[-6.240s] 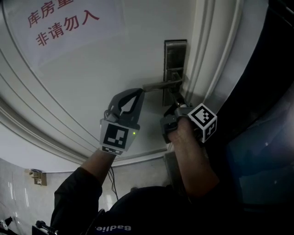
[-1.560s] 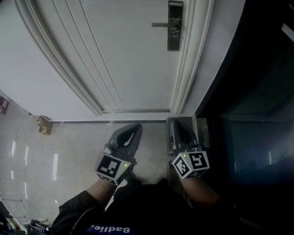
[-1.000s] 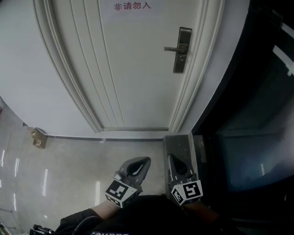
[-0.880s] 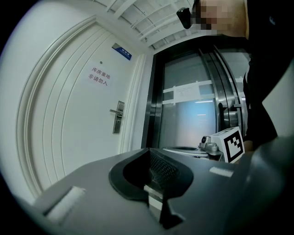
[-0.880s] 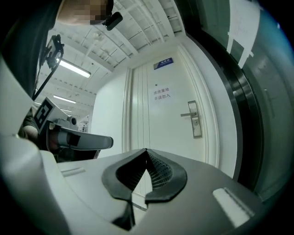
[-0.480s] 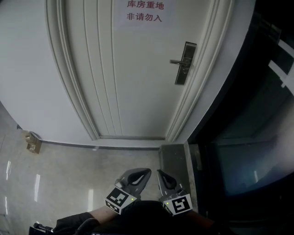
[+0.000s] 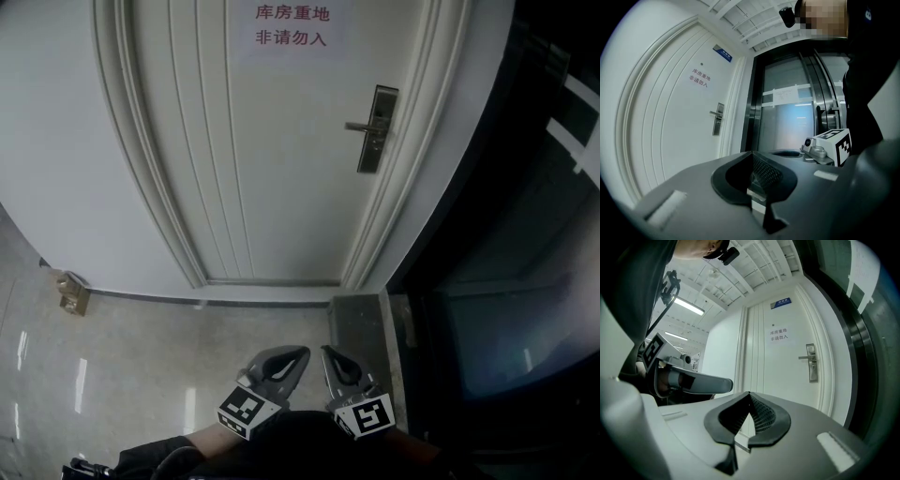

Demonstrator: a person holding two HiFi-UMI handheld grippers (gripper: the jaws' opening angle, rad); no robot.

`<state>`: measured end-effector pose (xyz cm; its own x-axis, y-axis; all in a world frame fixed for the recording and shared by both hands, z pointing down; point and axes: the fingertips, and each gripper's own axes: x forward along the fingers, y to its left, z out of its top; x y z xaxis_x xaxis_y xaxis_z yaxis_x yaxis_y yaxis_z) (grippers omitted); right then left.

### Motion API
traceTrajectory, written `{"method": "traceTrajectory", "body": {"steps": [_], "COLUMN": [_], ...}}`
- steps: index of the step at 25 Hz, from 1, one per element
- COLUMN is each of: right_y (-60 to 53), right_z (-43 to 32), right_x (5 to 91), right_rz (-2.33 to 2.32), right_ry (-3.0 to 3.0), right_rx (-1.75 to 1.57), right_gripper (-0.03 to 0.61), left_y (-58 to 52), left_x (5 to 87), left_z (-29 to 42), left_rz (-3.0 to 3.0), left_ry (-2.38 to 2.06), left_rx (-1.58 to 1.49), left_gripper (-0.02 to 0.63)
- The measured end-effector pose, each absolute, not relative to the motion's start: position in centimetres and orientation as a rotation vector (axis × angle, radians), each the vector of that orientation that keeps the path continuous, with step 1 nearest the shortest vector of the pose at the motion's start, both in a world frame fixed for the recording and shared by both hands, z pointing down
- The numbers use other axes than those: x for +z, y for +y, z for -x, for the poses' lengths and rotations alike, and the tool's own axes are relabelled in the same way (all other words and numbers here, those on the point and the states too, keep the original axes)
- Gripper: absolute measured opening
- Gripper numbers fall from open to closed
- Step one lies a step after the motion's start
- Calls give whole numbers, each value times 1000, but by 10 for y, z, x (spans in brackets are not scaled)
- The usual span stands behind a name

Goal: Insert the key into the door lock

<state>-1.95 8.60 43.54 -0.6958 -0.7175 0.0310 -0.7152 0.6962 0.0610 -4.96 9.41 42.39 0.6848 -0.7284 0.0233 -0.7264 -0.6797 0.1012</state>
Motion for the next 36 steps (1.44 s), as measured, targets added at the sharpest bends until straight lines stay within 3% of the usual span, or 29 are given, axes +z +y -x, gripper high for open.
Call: {"method": "traceTrajectory", "body": {"steps": [36], "right_y": [91], "right_z": [14], "right_x": [434], "right_rz": [-1169], "right_ry": [-2869], "right_rx": [-34], "right_gripper": [0], "left_y": [100], "left_x": [423], "left_z": [44], "left_rz": [-2786], "left_ry": [-1242], "left_rx": [-24], "left_gripper": [20]}}
